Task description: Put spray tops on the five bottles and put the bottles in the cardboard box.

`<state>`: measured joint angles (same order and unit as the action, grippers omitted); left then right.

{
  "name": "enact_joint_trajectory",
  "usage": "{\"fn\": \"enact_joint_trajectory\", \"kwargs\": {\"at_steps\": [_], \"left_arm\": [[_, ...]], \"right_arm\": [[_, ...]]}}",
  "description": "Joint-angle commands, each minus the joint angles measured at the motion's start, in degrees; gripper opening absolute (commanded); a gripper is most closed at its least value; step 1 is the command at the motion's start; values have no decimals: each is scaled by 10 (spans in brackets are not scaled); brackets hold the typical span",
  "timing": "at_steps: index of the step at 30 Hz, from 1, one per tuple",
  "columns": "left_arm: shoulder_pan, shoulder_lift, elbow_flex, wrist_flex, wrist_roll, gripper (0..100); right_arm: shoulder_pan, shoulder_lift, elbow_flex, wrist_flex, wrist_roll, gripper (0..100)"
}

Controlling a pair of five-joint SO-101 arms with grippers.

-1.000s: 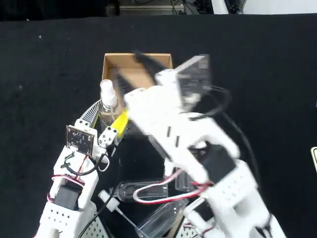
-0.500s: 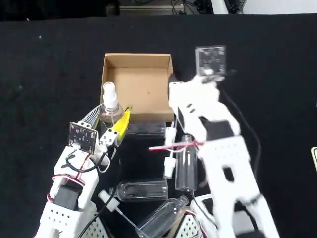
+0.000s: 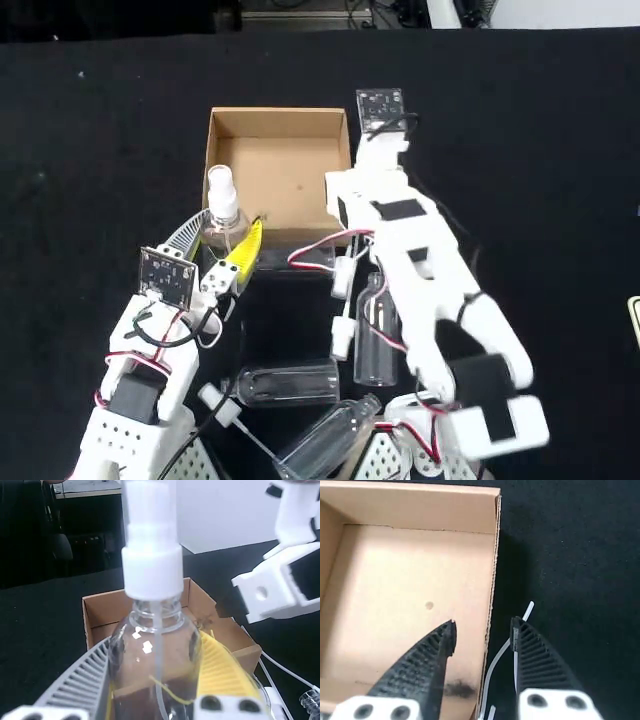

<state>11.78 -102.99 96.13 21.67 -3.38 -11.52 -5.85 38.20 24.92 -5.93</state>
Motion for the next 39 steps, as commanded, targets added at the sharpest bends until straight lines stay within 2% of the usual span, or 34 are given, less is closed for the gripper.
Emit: {"fn": "enact_joint_trajectory", "kwargs": {"at_steps": [1, 10, 12, 15, 22, 32, 39], "left_arm": [[5, -10, 13, 3, 4, 30], [5, -10, 13, 5, 2, 30], [5, -10, 13, 5, 2, 30], [5, -10, 13, 5, 2, 30], [4, -11, 13, 5, 3, 30], [3, -11, 13, 5, 5, 30], [-55, -11, -2, 5, 6, 30]], "right_arm": [[14, 33, -65, -14, 1, 152], [20, 98, -78, 0, 10, 149], [28, 106, -82, 26, 33, 114], [34, 109, -87, 38, 75, 9], [39, 109, -88, 48, 155, 10], [35, 27, -83, 125, 191, 10], [34, 21, -67, 143, 271, 10]]}}
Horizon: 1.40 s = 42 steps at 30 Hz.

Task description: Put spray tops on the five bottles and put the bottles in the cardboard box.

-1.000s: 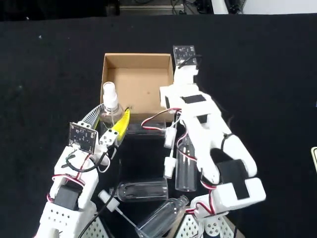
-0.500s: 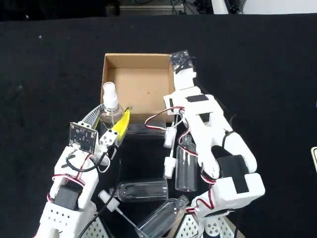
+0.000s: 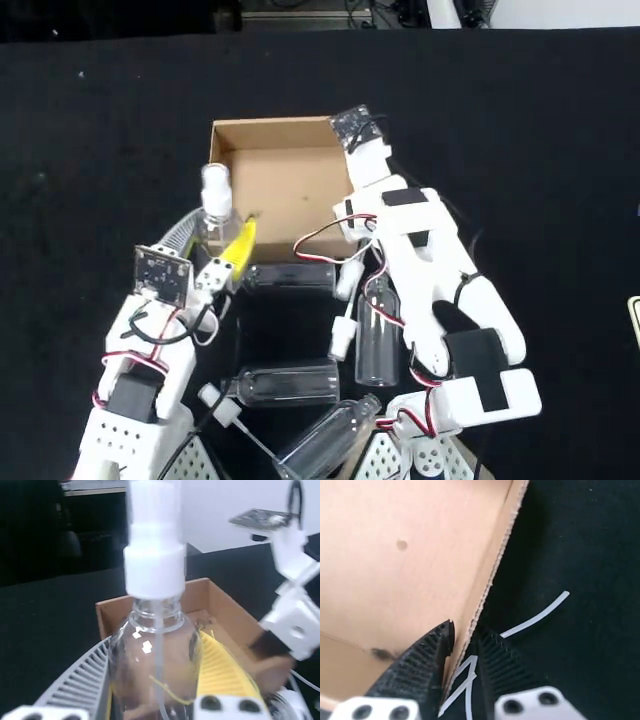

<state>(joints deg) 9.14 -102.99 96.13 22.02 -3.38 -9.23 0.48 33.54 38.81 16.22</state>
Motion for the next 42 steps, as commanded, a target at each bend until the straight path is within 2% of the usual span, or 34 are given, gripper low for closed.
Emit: {"fn": "enact_joint_trajectory", "kwargs": {"at_steps": [1, 7, 18, 25, 33, 37, 42], "left_arm": [[-31, -11, -6, 2, 6, 30], [-26, -11, -7, 2, 6, 30], [-25, -11, -10, -4, 6, 29], [-25, -11, -12, -76, 6, 29], [-25, -11, -41, -85, 6, 29], [-25, -11, -29, -149, 6, 29], [-25, -6, 13, -241, 6, 29]], "right_arm": [[10, -43, -15, 4, 62, 10], [-3, -48, 21, 2, 108, 10], [-26, -48, 51, 2, 106, 10], [-26, -48, 49, 2, 106, 10], [-23, -51, 32, 4, 106, 10], [-26, -91, 36, 16, 75, 10], [-33, -160, 80, 22, 72, 10]]}}
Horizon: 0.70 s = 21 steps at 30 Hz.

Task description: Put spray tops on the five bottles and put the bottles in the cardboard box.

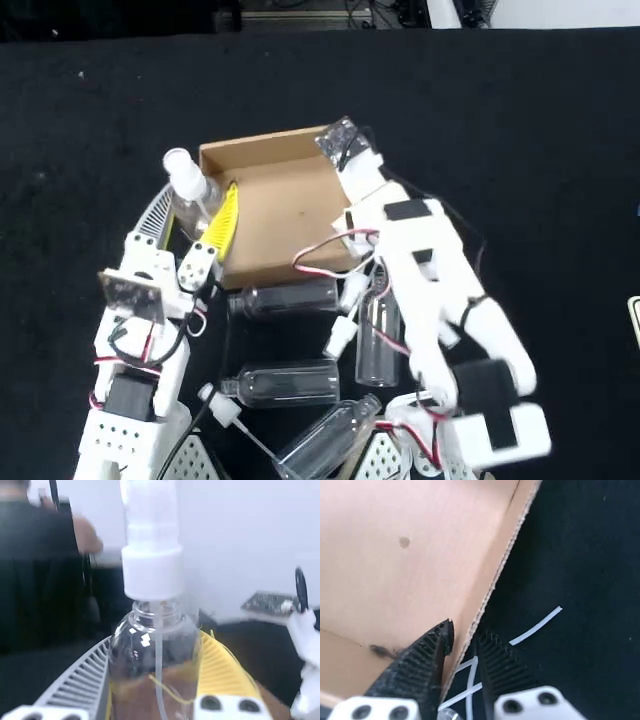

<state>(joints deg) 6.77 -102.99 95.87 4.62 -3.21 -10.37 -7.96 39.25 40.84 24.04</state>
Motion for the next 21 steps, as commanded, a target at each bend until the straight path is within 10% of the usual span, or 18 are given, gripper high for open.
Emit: {"fn": "enact_joint_trajectory", "kwargs": {"at_steps": [1, 21], "left_arm": [[-1, -6, 15, -68, 4, 29], [11, -4, -7, -70, 0, 30]], "right_arm": [[-23, -84, 32, 1, -6, 10], [-24, -92, 36, -9, -52, 129]]}}
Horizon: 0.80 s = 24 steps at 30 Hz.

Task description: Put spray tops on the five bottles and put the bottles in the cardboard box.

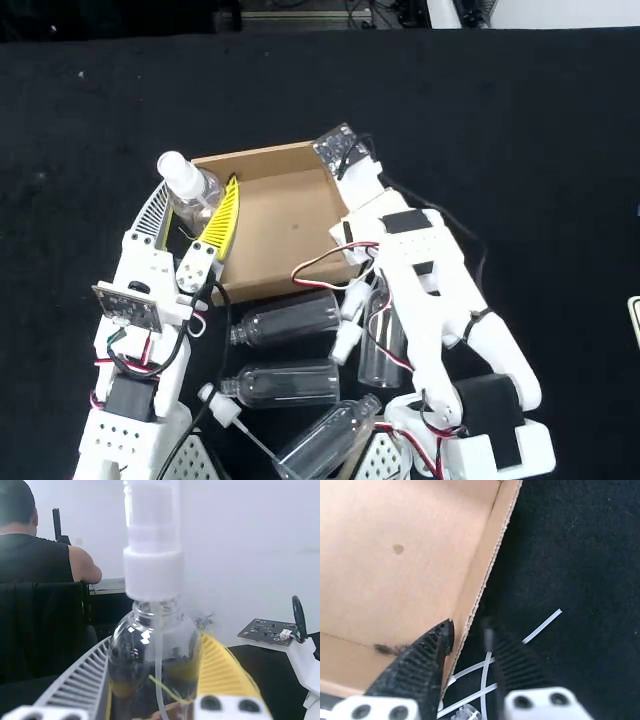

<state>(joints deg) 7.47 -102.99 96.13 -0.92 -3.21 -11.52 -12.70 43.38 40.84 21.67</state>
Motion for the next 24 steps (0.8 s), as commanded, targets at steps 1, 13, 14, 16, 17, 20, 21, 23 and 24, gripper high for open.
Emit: {"fn": "enact_joint_trajectory", "kwargs": {"at_steps": [1, 13, 14, 16, 17, 20, 21, 23, 24], "left_arm": [[4, -4, -9, -15, 0, 30], [3, -4, -4, -15, 2, 30], [4, -4, -2, -15, 4, 30], [4, -4, 0, -15, 4, 30], [4, -4, 0, -15, 4, 30], [4, -4, 2, -15, 1, 30], [4, -4, 3, -15, 0, 30], [4, 1, 3, -15, 1, 30], [4, 9, 0, -15, 2, 30]], "right_arm": [[-12, -46, -6, -9, -32, 126], [-12, -149, -26, 63, -45, 201], [-12, -152, -25, 62, -45, 216], [-11, -156, -27, 62, -45, 226], [-10, -156, -29, 62, -45, 226], [-9, -157, -44, 66, -52, 226], [-8, -157, -50, 67, -65, 226], [-8, -167, -58, 67, -85, 226], [-8, -178, -57, 67, -91, 226]]}}
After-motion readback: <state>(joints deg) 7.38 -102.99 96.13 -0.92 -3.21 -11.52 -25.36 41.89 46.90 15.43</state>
